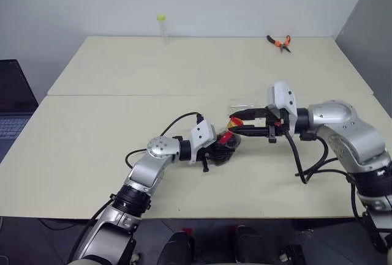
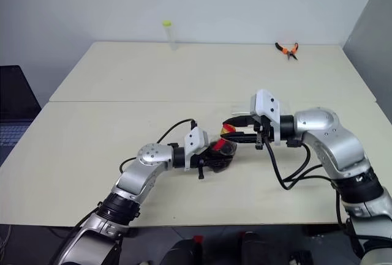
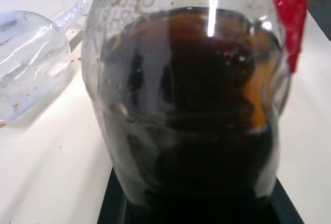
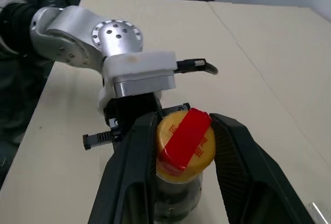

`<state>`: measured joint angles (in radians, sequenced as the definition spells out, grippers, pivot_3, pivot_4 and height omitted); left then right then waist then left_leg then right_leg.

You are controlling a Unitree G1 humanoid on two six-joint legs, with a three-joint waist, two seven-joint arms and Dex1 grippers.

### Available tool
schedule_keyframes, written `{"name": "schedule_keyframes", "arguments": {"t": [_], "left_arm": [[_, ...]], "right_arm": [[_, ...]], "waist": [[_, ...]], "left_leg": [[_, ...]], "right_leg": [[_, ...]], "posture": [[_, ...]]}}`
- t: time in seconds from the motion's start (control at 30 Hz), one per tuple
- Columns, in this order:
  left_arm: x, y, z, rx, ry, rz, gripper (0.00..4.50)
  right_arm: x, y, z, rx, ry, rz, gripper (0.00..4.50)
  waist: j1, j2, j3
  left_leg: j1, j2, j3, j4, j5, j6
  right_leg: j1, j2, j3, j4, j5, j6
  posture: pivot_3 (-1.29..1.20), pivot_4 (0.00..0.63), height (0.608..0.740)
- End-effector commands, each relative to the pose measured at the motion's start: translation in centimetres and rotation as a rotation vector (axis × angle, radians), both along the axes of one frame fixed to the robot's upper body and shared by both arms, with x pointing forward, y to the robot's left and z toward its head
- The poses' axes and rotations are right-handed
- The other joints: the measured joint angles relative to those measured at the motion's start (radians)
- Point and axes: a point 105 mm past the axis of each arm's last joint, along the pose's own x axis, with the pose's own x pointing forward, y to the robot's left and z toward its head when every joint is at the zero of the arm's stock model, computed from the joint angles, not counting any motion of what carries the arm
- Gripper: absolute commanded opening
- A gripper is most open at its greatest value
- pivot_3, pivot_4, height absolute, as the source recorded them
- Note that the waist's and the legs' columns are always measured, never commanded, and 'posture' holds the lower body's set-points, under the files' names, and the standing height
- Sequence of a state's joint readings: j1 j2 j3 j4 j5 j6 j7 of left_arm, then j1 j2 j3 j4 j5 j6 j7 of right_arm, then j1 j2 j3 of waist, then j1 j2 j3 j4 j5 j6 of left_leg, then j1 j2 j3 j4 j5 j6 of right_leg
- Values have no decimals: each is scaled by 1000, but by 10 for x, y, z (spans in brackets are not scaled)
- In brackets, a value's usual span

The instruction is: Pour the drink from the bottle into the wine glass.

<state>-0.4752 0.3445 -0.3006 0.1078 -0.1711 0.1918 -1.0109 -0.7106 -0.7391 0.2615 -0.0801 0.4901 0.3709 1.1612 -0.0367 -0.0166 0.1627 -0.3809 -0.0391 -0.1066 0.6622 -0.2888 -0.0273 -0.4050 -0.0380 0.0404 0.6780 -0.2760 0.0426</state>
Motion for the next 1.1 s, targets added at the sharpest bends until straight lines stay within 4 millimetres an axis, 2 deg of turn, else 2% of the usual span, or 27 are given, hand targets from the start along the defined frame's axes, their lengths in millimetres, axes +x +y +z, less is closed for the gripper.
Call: {"name": "schedule_keyframes", "arguments": {"t": [0.03,0.13,0.33,0.43,0.47,0.57,0.63,0.73,0.97,1.1], "left_arm": [[-18,-8,19,-33,-83,-100,899],[-17,-8,18,-37,-79,-87,899],[-13,-9,16,-49,-69,-66,897],[-11,-9,16,-56,-67,-55,897],[-8,-9,17,-61,-67,-47,897],[-2,-12,18,-85,-62,-22,896],[0,-14,19,-97,-56,-20,896],[3,-17,20,-103,-56,-26,896],[6,-22,20,-106,-63,-43,896],[6,-22,19,-106,-64,-46,896]], "right_arm": [[21,-24,-6,-78,5,-127,1232],[0,-10,8,24,84,-57,1232],[-39,-3,26,222,138,-94,3181],[-50,-3,36,332,126,-160,4309],[-54,-5,39,397,107,-211,4458],[-58,-11,39,534,70,-383,4500],[-59,-7,27,503,28,-465,4500],[-49,-6,13,478,-42,-603,4500],[-34,-10,4,474,-115,-706,4500],[-28,-27,-1,464,-122,-770,4500]], "waist": [[1,0,0],[7,0,0],[15,0,0],[15,0,0],[16,0,0],[19,-1,0],[20,0,0],[13,0,0],[8,0,0],[8,0,0]], "left_leg": [[0,0,0,0,0,0],[-1,0,-1,1,0,0],[-3,-2,-2,2,0,-1],[-4,-2,-2,2,0,0],[-3,-2,-2,2,0,0],[-4,-1,-5,1,0,0],[-3,-2,-4,1,0,0],[-2,-2,-2,2,0,0],[-2,-2,-1,1,2,-3],[-2,-2,-1,1,2,-3]], "right_leg": [[0,-1,0,0,0,0],[0,-2,0,0,0,0],[-1,-6,-1,0,0,0],[-1,-6,-1,0,0,0],[-1,-6,-1,0,0,0],[0,-5,-1,0,0,0],[-1,-5,-1,1,0,0],[0,-2,-1,1,0,0],[0,0,-1,1,0,0],[0,0,-1,1,0,0]], "posture": [[0,150,740],[0,150,740],[0,150,740],[0,150,740],[0,150,740],[0,150,740],[0,150,740],[0,150,740],[0,150,740],[0,150,740]]}}
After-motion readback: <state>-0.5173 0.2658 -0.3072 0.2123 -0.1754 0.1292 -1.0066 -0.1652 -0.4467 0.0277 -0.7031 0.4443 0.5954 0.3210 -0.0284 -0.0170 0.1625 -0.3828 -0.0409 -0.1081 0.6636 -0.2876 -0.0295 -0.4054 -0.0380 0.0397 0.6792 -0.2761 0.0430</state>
